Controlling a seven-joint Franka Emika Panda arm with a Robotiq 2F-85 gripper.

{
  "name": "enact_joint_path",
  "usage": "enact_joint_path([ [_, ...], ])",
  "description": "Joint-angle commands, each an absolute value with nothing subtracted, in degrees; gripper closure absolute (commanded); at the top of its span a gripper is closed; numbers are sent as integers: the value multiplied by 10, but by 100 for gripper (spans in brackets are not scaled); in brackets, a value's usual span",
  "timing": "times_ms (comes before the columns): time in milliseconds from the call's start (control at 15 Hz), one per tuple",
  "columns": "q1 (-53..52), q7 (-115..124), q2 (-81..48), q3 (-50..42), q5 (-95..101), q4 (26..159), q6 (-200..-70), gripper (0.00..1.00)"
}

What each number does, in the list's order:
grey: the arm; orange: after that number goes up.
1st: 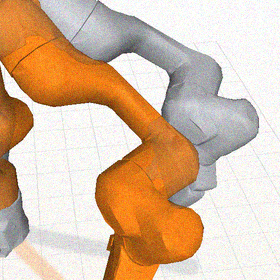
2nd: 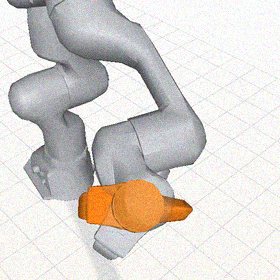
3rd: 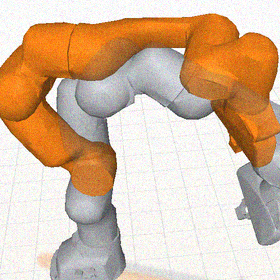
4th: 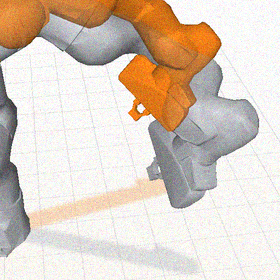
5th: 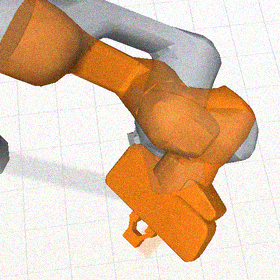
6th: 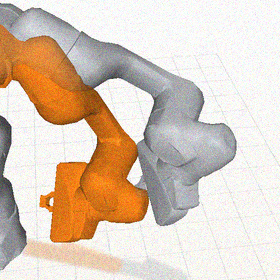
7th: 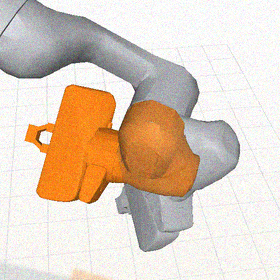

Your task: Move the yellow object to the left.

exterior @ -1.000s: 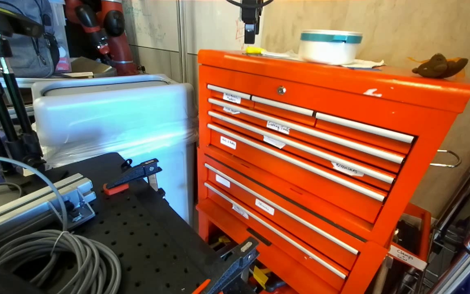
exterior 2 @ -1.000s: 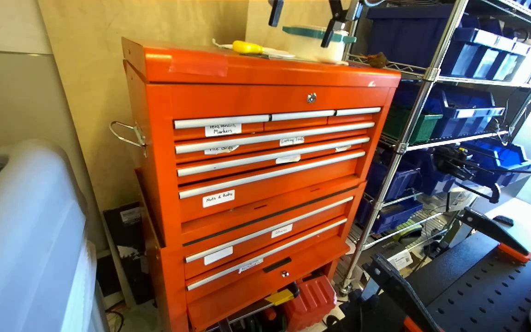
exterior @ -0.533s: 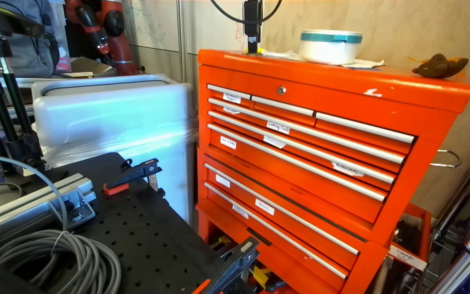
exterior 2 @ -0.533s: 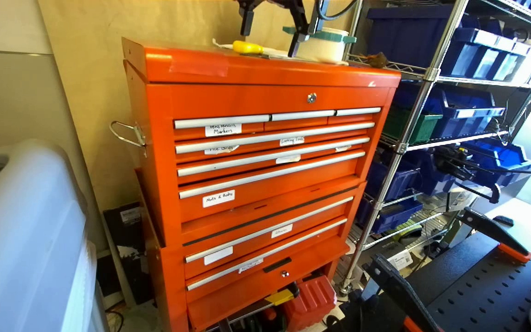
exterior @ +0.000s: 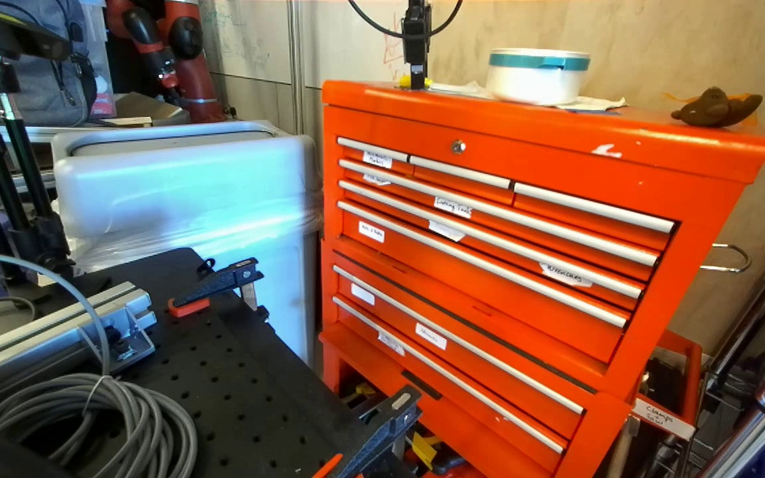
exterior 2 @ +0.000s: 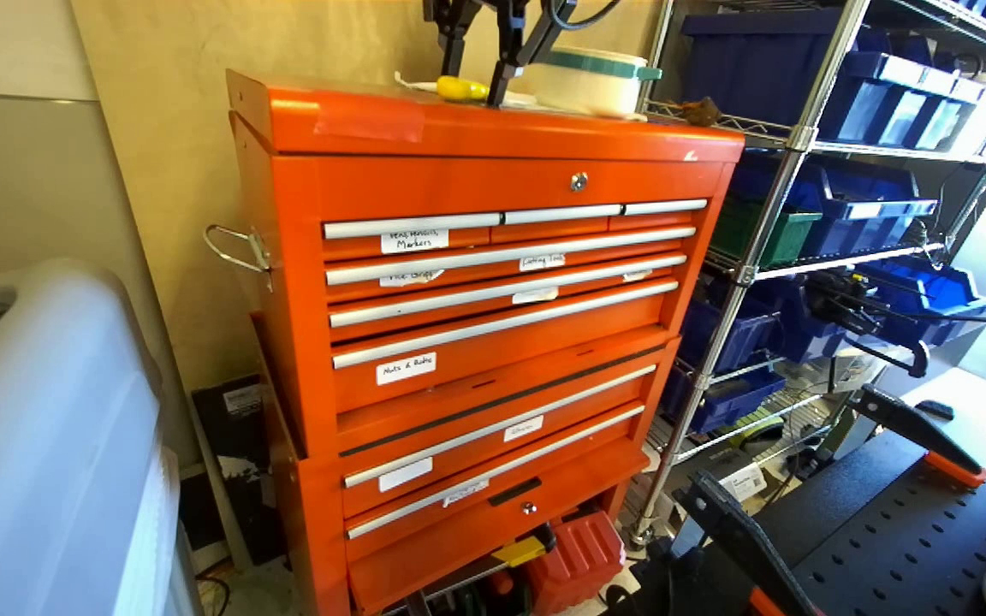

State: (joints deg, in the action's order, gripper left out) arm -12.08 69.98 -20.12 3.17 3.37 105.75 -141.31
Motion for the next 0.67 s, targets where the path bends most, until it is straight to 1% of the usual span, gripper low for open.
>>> enact_joint_path([
  [0, -136, 711, -210, 18, 47, 1037, -1405, 80],
  [133, -139, 712, -207, 15, 54, 1041, -1407, 95],
  [200, -140, 712, -206, 14, 58, 1043, -1406, 99],
  [267, -140, 711, -203, 14, 60, 1045, -1406, 94],
  [600, -135, 702, -198, 21, 47, 1028, -1387, 94],
])
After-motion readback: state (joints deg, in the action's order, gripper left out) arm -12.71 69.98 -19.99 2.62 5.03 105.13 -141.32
